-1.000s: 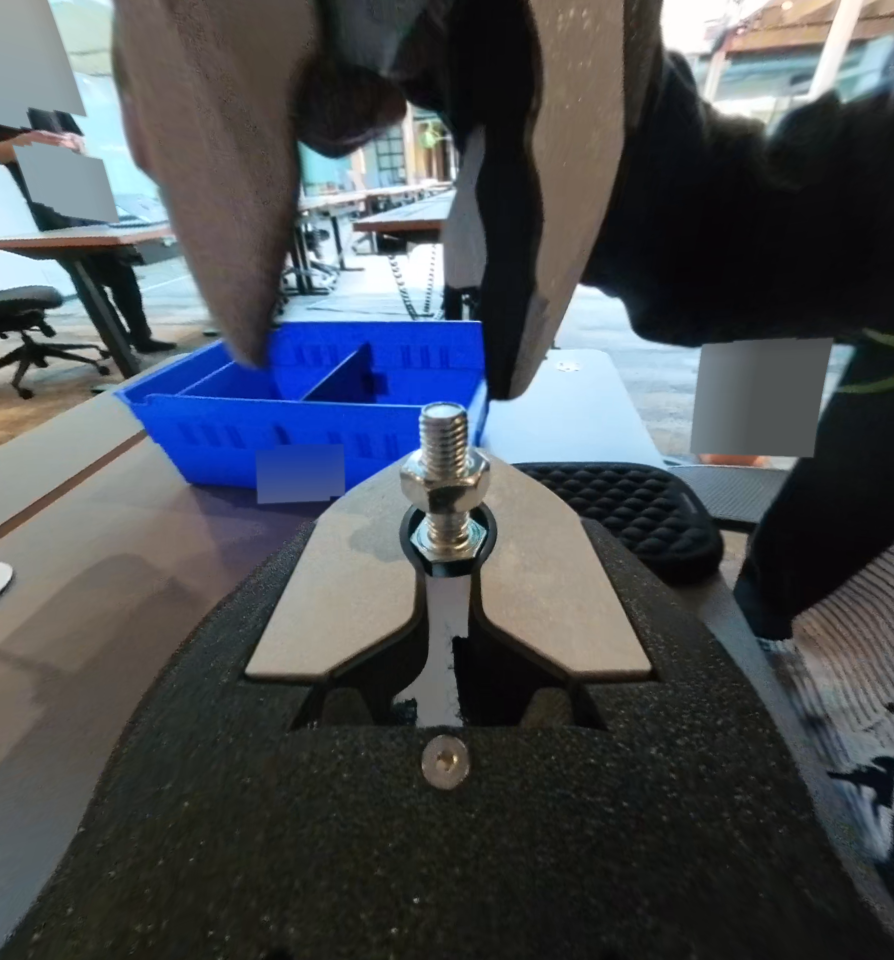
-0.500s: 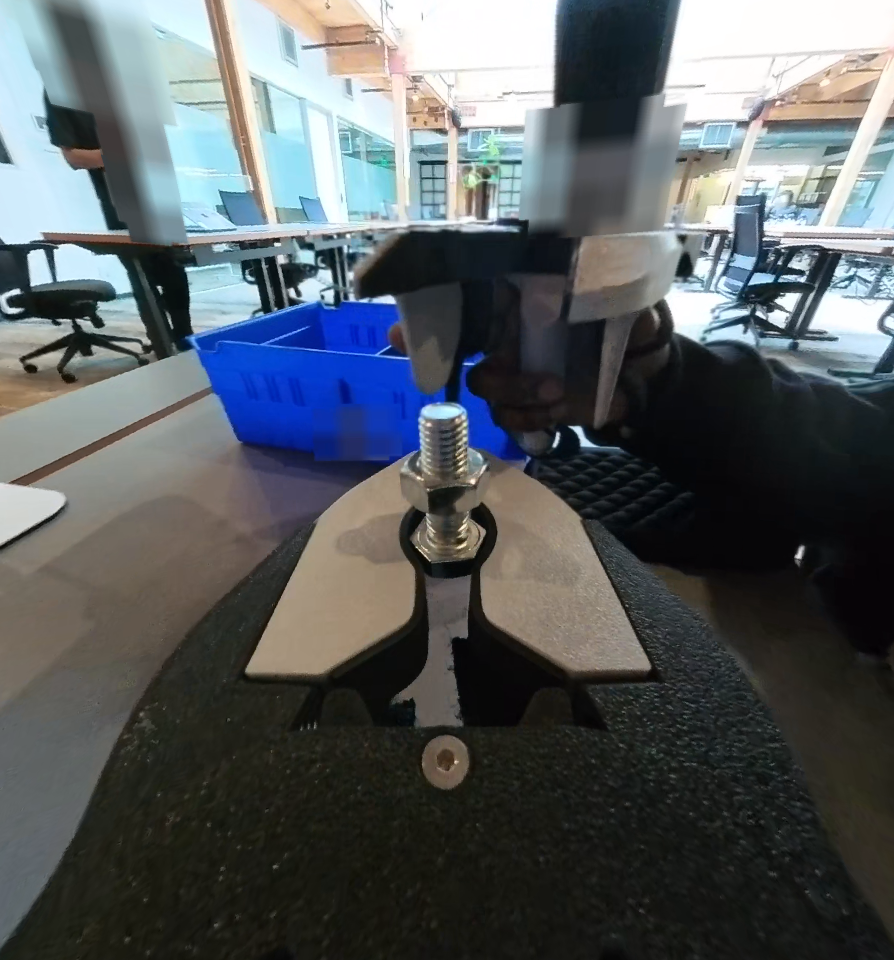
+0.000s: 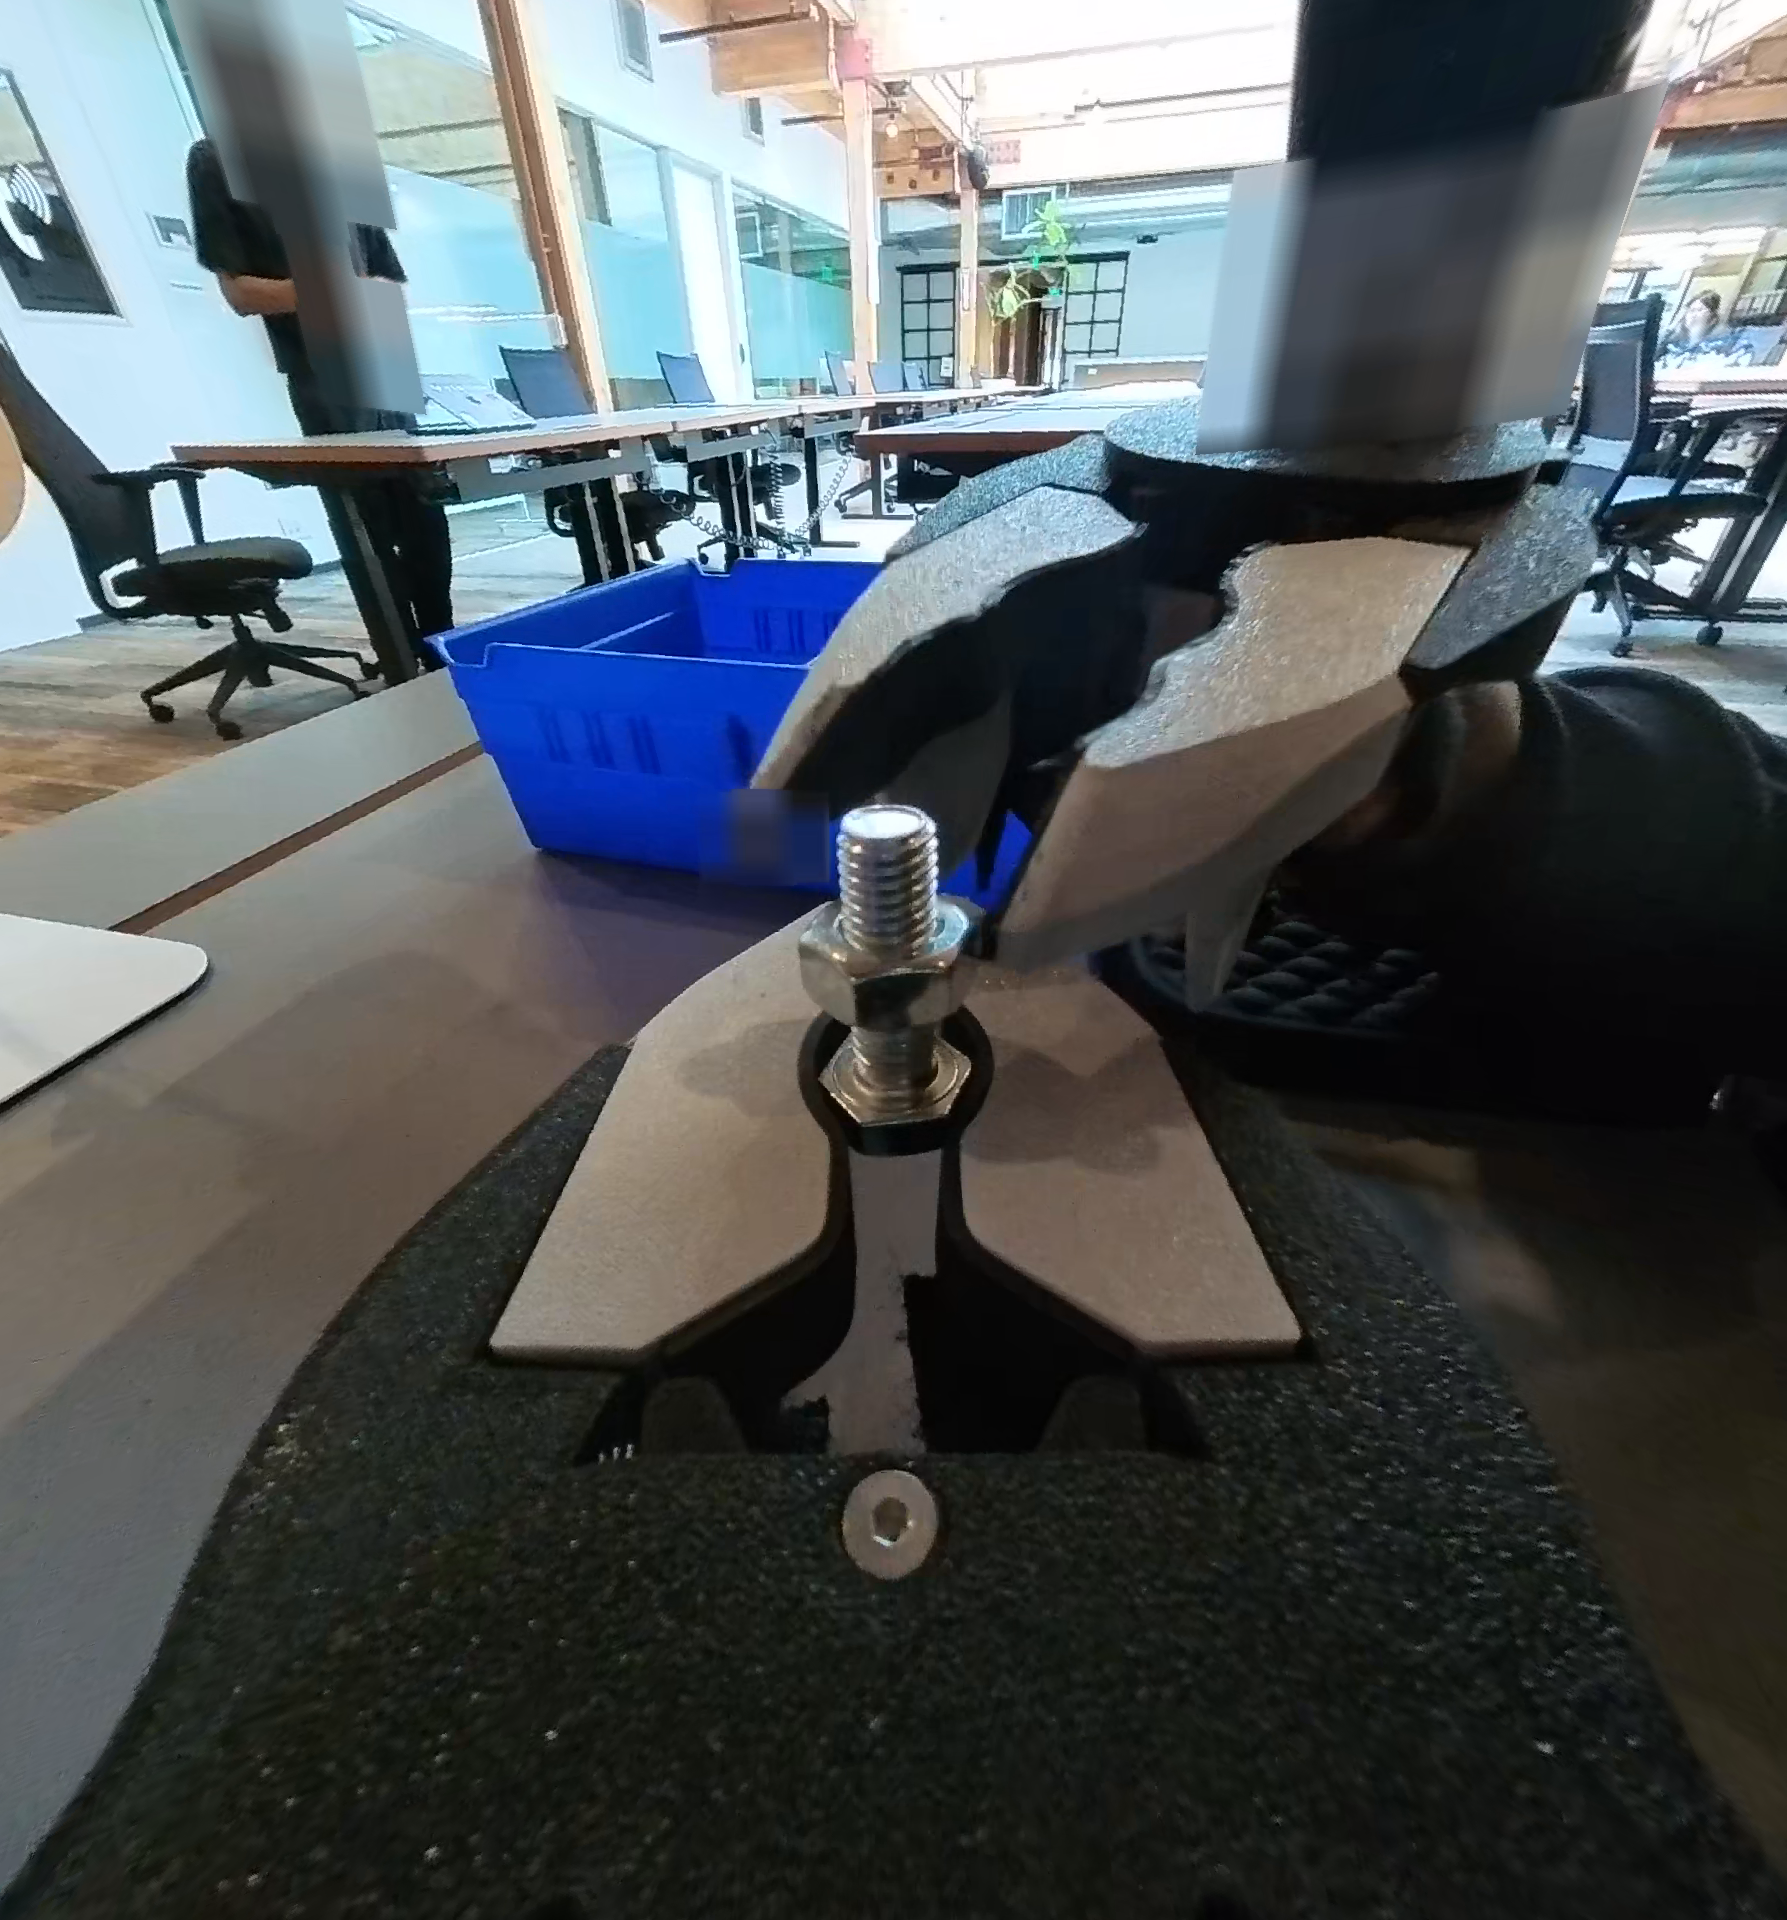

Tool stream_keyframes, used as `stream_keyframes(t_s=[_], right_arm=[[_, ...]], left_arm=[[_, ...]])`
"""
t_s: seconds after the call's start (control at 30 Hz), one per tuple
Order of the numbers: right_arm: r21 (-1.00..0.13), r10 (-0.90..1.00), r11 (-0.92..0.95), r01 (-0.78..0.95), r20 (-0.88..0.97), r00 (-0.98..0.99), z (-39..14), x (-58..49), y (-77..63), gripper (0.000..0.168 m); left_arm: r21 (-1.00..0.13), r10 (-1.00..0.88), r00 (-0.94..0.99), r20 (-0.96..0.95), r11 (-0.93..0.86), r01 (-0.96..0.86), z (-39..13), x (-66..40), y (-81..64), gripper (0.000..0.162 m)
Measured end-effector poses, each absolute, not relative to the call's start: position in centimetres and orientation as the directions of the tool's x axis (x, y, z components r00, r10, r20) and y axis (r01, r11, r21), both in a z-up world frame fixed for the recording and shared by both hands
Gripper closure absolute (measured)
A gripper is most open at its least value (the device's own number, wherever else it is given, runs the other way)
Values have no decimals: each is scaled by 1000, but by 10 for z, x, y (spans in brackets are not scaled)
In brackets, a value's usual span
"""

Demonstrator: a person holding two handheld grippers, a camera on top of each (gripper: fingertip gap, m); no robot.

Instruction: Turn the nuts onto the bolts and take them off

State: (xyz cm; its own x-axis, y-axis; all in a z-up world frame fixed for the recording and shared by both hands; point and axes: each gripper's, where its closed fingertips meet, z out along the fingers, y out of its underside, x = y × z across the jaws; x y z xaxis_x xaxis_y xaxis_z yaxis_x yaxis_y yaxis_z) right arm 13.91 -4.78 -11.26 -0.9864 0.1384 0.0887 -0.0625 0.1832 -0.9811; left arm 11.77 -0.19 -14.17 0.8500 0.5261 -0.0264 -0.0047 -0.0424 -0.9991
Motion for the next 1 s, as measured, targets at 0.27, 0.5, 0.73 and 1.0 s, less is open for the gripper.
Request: stream_keyframes(t_s=[0.27, 0.5, 0.73, 1.0], right_arm=[[-987, 184, 149, -67, 95, -978, -106, 129, -36, 161], [-976, 105, 209, -58, 81, -991, -117, 143, -49, 134], [-980, 161, 190, -55, 86, -983, -114, 131, -40, 159], [-988, 97, 154, -31, 46, -994, -111, 141, -42, 149]], left_arm=[[-999, 510, 860, -25, -35, -8, -140, 121, -1, 150], [-999, 505, 862, -29, -42, -8, -141, 122, 0, 150], [-1000, 497, 868, -16, -23, -6, -139, 123, 0, 150], [-999, 497, 867, -24, -38, -6, -141, 123, 1, 150]])
